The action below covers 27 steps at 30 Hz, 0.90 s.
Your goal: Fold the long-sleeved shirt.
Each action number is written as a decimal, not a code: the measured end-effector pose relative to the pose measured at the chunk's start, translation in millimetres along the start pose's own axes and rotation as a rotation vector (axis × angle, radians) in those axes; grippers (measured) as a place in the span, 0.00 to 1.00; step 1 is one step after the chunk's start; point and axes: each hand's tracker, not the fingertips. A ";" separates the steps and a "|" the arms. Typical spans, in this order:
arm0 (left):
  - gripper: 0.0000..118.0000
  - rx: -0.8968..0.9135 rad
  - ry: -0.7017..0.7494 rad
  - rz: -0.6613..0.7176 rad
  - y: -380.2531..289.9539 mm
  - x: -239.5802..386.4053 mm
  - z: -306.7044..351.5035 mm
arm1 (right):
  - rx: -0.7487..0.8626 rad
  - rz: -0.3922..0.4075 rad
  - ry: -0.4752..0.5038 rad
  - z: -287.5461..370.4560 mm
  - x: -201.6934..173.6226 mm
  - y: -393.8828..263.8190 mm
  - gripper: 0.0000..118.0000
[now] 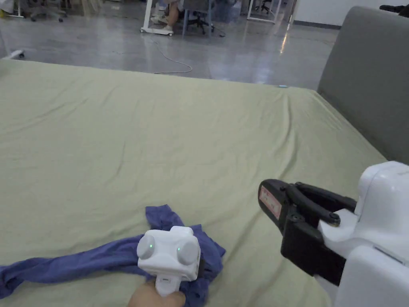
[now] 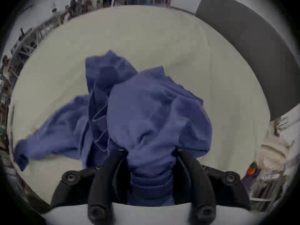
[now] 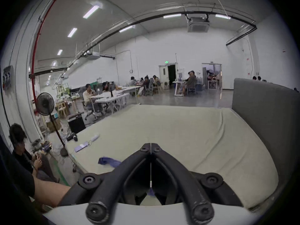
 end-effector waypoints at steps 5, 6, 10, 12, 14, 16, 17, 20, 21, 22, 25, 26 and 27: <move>0.84 -0.009 -0.252 0.165 22.3 -29.1 51.2 | -0.023 -0.069 0.023 -9.0 6.5 -5.8 0.00; 0.87 0.049 -0.311 0.217 29.6 -41.2 77.2 | -0.022 -0.079 0.025 -10.7 7.6 -5.1 0.00; 0.90 0.355 -0.359 0.200 18.4 -78.7 174.3 | -0.013 -0.105 0.020 -17.1 10.6 -6.3 0.00; 0.96 0.423 -0.299 0.177 0.2 -100.1 204.4 | -0.042 -0.133 0.010 -27.6 11.8 -12.2 0.00; 0.95 0.402 -0.155 0.185 -21.8 -116.5 210.7 | -0.090 -0.170 0.002 -41.4 12.9 -23.7 0.00; 0.42 0.235 0.016 0.154 -44.5 -129.3 198.7 | -0.165 -0.220 0.004 -57.8 12.8 -37.7 0.00; 0.00 0.212 0.051 0.148 -57.1 -133.7 188.1 | -0.203 -0.247 0.004 -66.4 12.8 -45.6 0.00; 0.00 0.101 -0.059 0.277 -90.9 -147.9 160.4 | -0.274 -0.295 0.015 -84.2 12.3 -64.6 0.00; 0.00 0.085 -0.124 0.287 -94.0 -150.9 155.8 | -0.282 -0.298 0.016 -87.8 12.6 -68.0 0.00; 0.00 0.088 -0.135 0.293 -92.7 -151.8 151.3 | -0.290 -0.299 0.012 -92.0 12.9 -70.6 0.00; 0.09 0.194 -0.051 0.288 -66.0 -155.0 143.2 | -0.324 -0.308 0.004 -102.5 15.4 -74.4 0.00; 0.42 0.215 -0.044 0.268 -53.7 -156.1 136.9 | -0.332 -0.314 0.001 -105.9 16.7 -75.1 0.00; 0.84 0.209 -0.037 0.260 -39.1 -157.0 124.9 | -0.340 -0.322 -0.002 -109.4 18.2 -75.8 0.00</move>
